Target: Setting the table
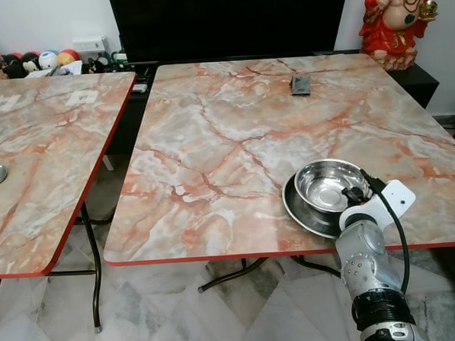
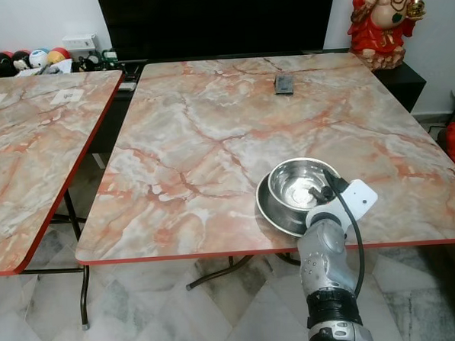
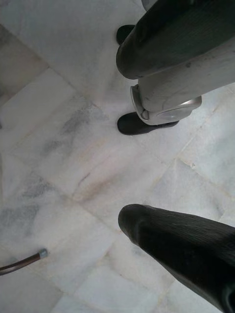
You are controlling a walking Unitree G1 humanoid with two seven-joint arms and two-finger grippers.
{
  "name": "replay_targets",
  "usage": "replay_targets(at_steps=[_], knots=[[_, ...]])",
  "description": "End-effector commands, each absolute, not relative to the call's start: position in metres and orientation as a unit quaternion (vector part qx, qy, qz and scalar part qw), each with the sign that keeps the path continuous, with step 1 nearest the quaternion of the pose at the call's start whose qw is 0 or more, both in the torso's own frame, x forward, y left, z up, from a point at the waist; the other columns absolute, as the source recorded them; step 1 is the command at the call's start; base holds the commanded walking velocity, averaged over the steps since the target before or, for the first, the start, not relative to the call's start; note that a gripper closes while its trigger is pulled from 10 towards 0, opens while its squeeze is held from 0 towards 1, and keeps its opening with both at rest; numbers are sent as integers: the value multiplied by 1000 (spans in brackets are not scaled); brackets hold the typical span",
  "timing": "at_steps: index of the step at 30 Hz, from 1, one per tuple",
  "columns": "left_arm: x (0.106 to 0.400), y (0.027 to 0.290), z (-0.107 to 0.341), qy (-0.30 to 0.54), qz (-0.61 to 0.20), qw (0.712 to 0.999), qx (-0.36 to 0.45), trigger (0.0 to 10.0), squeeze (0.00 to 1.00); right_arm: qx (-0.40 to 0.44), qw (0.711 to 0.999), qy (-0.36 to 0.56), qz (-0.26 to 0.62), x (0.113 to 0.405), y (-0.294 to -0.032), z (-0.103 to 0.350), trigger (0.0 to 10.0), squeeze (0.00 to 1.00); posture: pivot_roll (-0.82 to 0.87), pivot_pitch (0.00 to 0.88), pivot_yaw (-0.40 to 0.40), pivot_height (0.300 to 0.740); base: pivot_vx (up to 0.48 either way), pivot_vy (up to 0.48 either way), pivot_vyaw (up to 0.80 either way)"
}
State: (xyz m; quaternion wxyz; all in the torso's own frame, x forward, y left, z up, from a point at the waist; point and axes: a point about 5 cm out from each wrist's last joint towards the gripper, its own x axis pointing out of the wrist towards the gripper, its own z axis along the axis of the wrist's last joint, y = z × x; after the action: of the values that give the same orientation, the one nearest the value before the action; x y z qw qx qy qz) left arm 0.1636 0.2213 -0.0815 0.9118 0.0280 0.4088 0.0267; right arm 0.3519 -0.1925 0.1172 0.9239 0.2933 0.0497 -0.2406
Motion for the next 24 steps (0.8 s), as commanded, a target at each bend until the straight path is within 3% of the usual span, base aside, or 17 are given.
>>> replay_targets(at_steps=[1, 6, 7, 8, 9, 10, 12, 24], knots=[[158, 222, -84, 417, 28, 908, 28, 10000, 0, 293, 922, 50, -249, 350, -196, 117, 10000, 808, 3, 85, 3, 740, 0, 0, 0], [159, 223, -83, 417, 30, 908, 27, 10000, 0, 293, 923, 51, -245, 350, -194, 118, 10000, 780, 4, 83, 2, 740, 0, 0, 0], [159, 223, -83, 417, 30, 908, 27, 10000, 0, 293, 923, 52, -245, 349, -193, 118, 10000, 714, 3, 83, 3, 740, 0, 0, 0], [159, 223, -83, 417, 30, 908, 27, 10000, 0, 294, 922, 53, -246, 349, -193, 119, 10000, 184, 3, 83, 3, 740, 0, 0, 0], [159, 223, -83, 417, 30, 908, 27, 10000, 0, 294, 922, 53, -246, 349, -193, 119, 10000, 184, 3, 83, 3, 740, 0, 0, 0], [159, 223, -83, 417, 30, 908, 27, 10000, 0, 294, 922, 55, -247, 348, -193, 119, 10000, 47, 3, 83, 3, 740, 0, 0, 0], [159, 223, -84, 418, 30, 908, 27, 10000, 0, 292, 922, 59, -248, 346, -192, 119, 10000, 0, 1, 84, 3, 740, 0, 0, 0], [157, 223, -84, 421, 30, 906, 25, 10000, 0, 286, 921, 71, -254, 338, -194, 115, 10000, 0, -8, 86, -1, 740, 0, 0, 0]])
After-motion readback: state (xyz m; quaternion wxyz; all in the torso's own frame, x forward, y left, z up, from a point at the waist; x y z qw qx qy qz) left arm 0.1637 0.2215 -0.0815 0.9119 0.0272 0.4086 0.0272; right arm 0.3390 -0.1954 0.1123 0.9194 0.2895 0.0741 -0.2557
